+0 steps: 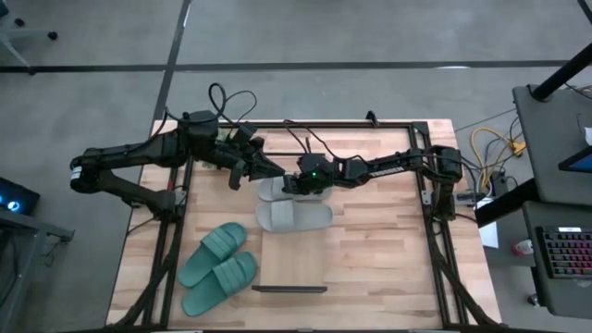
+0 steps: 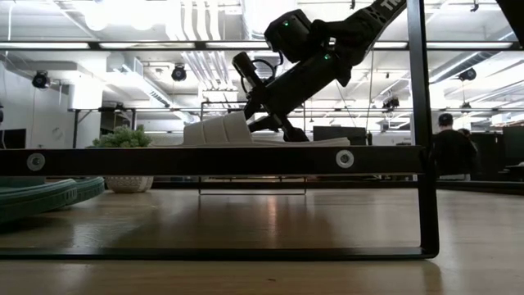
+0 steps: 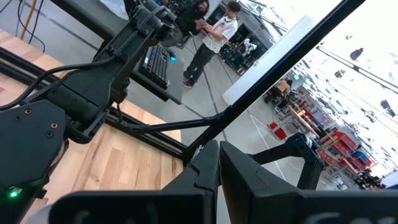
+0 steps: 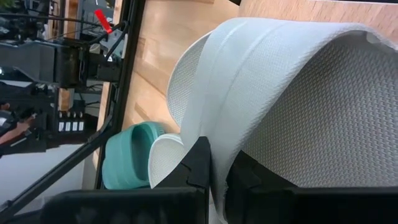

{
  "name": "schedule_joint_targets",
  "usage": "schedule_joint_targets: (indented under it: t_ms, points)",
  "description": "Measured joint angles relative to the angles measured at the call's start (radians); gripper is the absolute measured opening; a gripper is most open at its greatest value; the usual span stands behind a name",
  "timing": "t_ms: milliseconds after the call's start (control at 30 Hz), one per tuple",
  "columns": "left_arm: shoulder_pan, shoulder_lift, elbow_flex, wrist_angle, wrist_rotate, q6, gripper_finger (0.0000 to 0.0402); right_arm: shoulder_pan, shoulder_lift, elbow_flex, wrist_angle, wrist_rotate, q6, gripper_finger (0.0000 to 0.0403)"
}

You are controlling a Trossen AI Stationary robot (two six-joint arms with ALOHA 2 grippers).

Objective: Pick and place slides into the shelf
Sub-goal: Put the gray slipper on the shelf and align it with the gray slipper

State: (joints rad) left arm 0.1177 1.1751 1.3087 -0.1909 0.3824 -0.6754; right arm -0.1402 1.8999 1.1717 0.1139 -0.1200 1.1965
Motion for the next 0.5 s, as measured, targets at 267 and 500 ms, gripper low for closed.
schedule_joint_targets:
  t_ms: [267,500]
  points:
    - [-0.001,0.000,0.000,0.000,0.000,0.001,0.0000,0.000,0.000,0.000,-0.003,0.000,0.002,0.0013]
    - [-0.001,0.000,0.000,0.000,0.000,0.001,0.0000,0.000,0.000,-0.001,-0.004,-0.003,0.008,0.0033]
